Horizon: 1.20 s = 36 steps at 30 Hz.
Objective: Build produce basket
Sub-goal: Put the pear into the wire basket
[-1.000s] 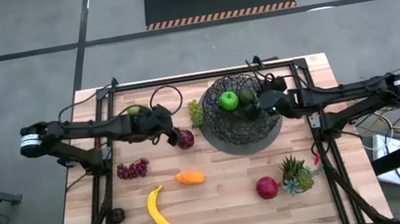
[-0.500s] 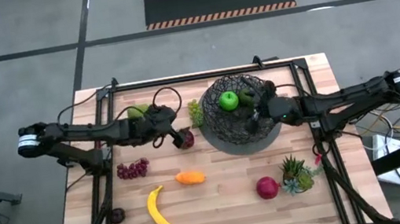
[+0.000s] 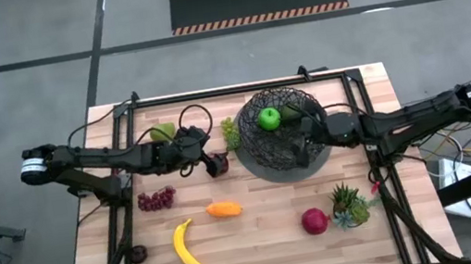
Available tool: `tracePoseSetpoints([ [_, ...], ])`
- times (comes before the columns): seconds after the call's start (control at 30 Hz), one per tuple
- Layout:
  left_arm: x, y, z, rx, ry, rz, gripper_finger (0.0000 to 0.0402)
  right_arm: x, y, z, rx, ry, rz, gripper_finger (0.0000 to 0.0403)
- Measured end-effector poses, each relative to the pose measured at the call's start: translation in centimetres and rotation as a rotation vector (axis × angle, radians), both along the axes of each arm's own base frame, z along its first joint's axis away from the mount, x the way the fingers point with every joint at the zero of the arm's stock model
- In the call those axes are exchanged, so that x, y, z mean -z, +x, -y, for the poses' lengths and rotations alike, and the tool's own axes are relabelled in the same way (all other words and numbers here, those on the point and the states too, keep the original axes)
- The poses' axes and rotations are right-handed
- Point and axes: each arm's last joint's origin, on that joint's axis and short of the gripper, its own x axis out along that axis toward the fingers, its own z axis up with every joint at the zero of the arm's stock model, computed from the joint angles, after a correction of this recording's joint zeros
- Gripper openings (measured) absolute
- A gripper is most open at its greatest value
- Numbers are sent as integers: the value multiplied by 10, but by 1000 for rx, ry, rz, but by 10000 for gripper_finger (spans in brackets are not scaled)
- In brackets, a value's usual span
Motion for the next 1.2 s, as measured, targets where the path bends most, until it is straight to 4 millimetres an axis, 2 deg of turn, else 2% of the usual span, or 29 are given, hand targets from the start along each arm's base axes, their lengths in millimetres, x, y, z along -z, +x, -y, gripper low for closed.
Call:
tracePoseSetpoints([
  [0.2,1,-1,0,-38,-57,13,396,5,-1,-1,-11,-17,25,327],
  [0.37,2,-7,1,-66,-133,-91,396,6,-2,-1,-10,-16,24,327],
  [0.67,6,-9,0,-83,-125,-123,396,6,-2,-1,-8,-6,28,327],
  [0.87,3,-4,-7,-154,-38,-66,396,6,-3,-1,-8,-6,22,327],
  [1.07,12,1,-9,111,211,-241,396,7,-3,-1,-10,-15,17,327],
  [1.2,12,-5,-11,162,267,-320,396,7,-3,-1,-10,-15,16,327],
])
